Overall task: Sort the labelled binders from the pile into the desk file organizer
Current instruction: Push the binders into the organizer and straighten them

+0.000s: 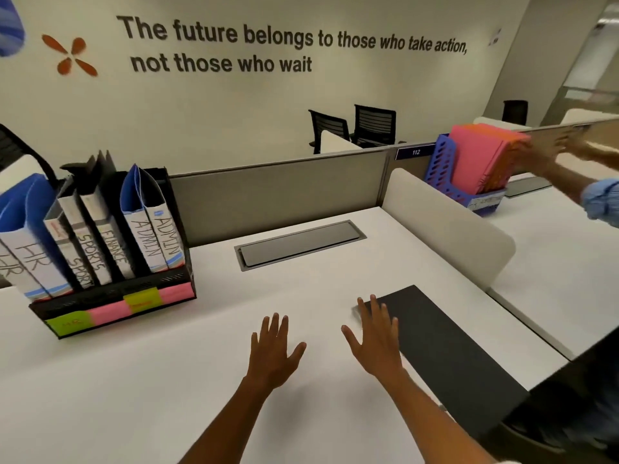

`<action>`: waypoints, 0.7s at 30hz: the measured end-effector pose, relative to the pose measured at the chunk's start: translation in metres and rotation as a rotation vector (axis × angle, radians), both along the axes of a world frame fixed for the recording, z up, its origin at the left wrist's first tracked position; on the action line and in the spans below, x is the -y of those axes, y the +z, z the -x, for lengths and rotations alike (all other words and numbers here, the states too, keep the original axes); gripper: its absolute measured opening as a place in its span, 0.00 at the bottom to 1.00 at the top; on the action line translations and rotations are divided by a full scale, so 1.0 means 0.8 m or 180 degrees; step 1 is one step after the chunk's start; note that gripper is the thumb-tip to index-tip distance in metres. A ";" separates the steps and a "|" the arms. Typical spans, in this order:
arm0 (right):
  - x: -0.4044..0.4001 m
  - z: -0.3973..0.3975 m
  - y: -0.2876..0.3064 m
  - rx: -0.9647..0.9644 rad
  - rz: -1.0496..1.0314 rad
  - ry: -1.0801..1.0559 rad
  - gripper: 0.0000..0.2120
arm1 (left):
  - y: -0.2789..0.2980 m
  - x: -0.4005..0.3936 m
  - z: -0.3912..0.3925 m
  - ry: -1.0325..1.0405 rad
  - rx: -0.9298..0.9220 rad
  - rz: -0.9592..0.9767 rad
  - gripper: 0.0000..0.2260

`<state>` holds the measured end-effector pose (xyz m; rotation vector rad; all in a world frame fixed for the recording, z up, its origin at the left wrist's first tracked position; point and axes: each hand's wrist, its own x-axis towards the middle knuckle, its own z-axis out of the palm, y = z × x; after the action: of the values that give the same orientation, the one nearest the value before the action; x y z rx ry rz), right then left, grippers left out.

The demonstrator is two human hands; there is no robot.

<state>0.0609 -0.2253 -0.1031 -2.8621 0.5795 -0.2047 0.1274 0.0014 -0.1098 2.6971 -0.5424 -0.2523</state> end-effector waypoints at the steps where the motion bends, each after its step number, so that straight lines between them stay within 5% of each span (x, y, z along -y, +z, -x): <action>1: 0.017 0.008 -0.003 -0.0048 -0.0064 -0.0069 0.36 | -0.002 0.019 0.009 -0.0044 -0.0106 -0.0003 0.34; 13: 0.189 0.100 -0.063 -0.0712 -0.0494 -0.0567 0.37 | -0.032 0.210 0.079 -0.0270 -0.0937 -0.0041 0.36; 21: 0.228 0.119 -0.085 -0.1002 -0.0622 -0.0582 0.35 | -0.034 0.291 0.113 0.0097 -0.1272 0.0567 0.35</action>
<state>-0.0345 -0.4078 -0.1713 -2.6658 0.8686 0.2661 0.0368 -0.2315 -0.1371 2.3908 -0.3815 -0.6812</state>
